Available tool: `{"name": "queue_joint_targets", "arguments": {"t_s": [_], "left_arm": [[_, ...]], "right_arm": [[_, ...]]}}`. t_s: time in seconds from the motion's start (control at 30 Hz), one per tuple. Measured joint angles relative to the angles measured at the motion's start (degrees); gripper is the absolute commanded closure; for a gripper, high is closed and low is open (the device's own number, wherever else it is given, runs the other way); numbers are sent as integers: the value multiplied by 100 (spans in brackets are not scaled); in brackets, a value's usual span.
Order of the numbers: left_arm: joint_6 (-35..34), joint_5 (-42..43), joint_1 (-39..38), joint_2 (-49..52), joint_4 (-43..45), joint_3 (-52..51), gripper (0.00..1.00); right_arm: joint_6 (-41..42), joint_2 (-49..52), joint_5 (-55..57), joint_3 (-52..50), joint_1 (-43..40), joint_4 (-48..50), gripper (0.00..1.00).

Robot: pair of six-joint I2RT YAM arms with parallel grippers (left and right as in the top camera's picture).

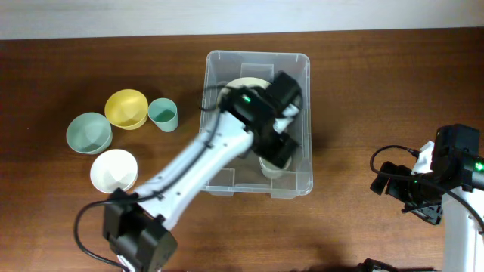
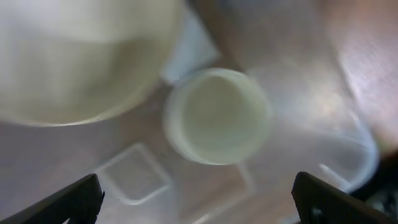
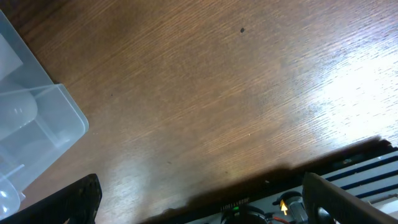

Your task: Pack container

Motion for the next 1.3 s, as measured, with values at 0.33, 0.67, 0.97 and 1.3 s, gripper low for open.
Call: {"name": "queue_joint_targets", "arguments": {"t_s": [0.33,0.67,0.97,1.3], "left_arm": [[0,-299,2490,-404,341,483,1],[4,-319,3147,289,509,492,1],[7,-299,3136,1775,595,490,5],[79,-280,3136,2166,448,490,58]], "right_arm": [[-2,0,0,0,0,2,1],[0,0,0,0,0,0,1],[-2,0,0,0,0,2,1],[-2,0,0,0,0,0,1]]}}
